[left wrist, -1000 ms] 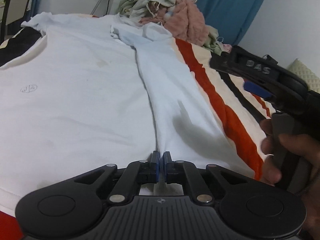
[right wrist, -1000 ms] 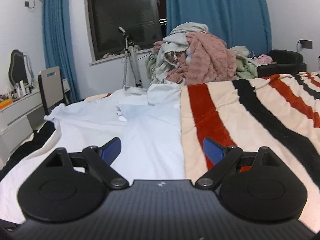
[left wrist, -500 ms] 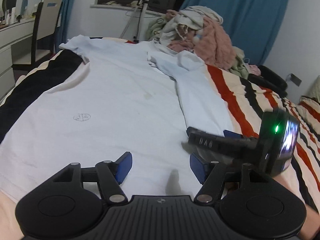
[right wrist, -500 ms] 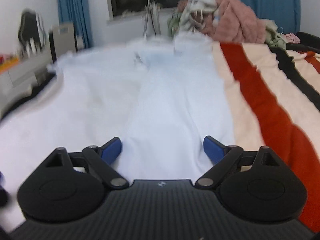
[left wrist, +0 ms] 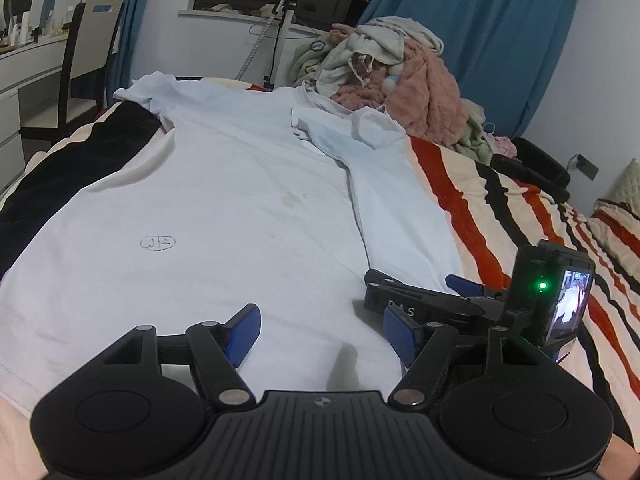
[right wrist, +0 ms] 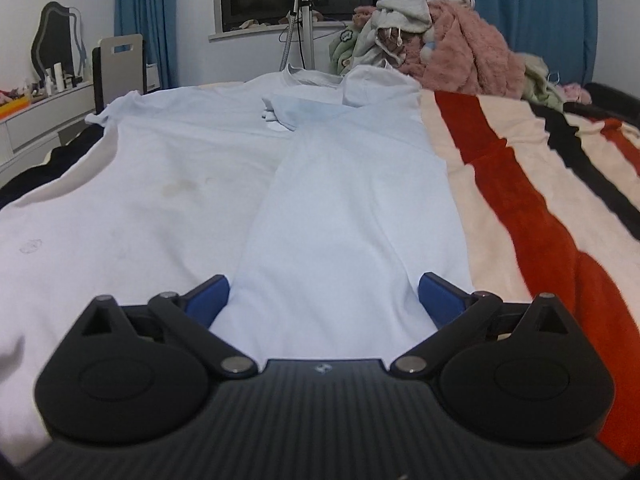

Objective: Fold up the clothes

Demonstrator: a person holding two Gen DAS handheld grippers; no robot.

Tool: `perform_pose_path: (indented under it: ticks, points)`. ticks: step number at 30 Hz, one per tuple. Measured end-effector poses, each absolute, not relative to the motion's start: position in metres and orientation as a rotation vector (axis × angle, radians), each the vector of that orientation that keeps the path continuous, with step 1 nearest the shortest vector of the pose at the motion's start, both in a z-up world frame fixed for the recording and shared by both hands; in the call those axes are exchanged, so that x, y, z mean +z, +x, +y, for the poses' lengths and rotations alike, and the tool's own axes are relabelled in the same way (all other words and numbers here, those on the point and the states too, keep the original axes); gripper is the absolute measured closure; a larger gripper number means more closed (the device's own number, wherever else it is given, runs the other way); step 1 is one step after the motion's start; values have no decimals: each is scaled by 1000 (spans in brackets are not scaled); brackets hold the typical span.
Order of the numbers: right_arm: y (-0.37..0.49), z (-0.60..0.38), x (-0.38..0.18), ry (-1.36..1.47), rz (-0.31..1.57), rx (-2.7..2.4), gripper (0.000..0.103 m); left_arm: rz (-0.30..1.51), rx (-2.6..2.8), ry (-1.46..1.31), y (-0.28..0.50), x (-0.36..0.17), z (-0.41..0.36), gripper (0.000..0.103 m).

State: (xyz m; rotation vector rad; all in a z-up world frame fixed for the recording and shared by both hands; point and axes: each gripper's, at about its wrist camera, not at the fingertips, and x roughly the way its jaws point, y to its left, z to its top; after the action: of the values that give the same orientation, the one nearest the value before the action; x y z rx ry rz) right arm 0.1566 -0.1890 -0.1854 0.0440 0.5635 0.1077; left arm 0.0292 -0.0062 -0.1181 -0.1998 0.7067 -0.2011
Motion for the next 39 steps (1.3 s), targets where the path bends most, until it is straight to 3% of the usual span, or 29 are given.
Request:
perform_pose_path:
  ticks: [10, 19, 39]
  points:
    - [157, -192, -186, 75, 565, 118, 0, 730, -179, -151, 38, -130, -14, 29]
    - [157, -191, -186, 76, 565, 116, 0, 740, -158, -124, 39, -130, -15, 11]
    - [157, -191, -185, 80, 568, 116, 0, 697, -168, -91, 45, -129, -22, 8]
